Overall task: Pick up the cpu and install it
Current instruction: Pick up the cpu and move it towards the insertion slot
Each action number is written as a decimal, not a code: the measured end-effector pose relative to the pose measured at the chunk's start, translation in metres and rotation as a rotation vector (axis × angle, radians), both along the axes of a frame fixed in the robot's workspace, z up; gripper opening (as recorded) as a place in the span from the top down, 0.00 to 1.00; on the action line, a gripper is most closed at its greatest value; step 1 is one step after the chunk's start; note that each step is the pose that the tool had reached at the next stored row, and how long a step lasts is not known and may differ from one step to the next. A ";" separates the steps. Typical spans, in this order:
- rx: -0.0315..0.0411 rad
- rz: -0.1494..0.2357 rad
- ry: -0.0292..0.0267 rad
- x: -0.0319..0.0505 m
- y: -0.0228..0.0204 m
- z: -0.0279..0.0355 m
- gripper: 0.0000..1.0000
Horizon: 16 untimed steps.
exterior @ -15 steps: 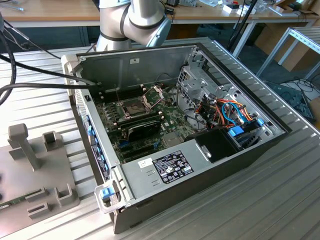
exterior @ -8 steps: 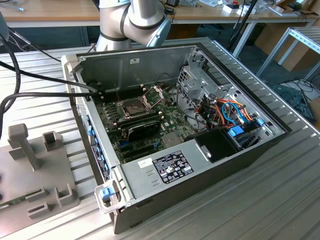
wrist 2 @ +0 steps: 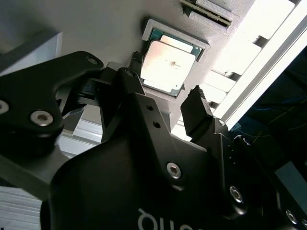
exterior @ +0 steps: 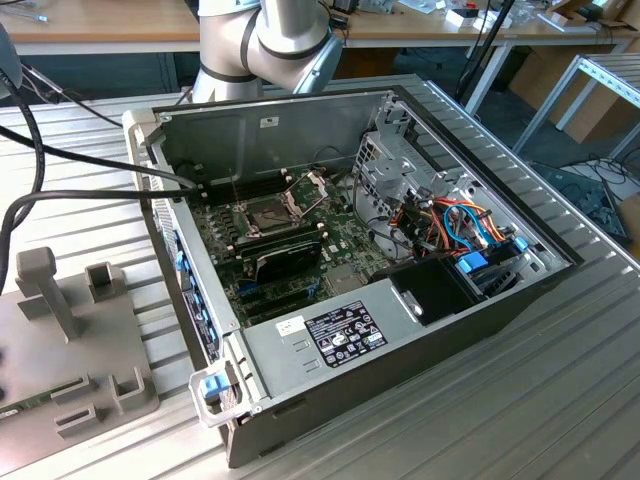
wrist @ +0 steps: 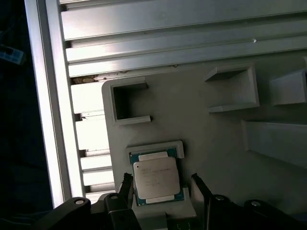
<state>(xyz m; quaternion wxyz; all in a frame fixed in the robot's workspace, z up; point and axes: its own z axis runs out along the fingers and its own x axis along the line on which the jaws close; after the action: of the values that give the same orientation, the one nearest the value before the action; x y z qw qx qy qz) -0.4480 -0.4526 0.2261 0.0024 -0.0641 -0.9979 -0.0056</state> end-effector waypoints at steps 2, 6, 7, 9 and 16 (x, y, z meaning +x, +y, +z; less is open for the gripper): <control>-0.0001 0.000 0.0001 0.0002 0.0000 -0.0026 0.40; 0.0000 0.000 -0.0001 0.0004 0.0000 -0.0106 0.40; 0.0000 0.000 -0.0001 0.0004 0.0000 -0.0142 0.40; -0.0001 0.000 0.0002 0.0004 0.0000 -0.0148 0.40; 0.0000 0.000 0.0000 -0.0004 0.0000 -0.0227 0.40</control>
<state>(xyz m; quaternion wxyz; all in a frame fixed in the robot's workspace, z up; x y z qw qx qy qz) -0.4484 -0.4526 0.2034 0.0024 -0.0641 -0.9979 -0.0056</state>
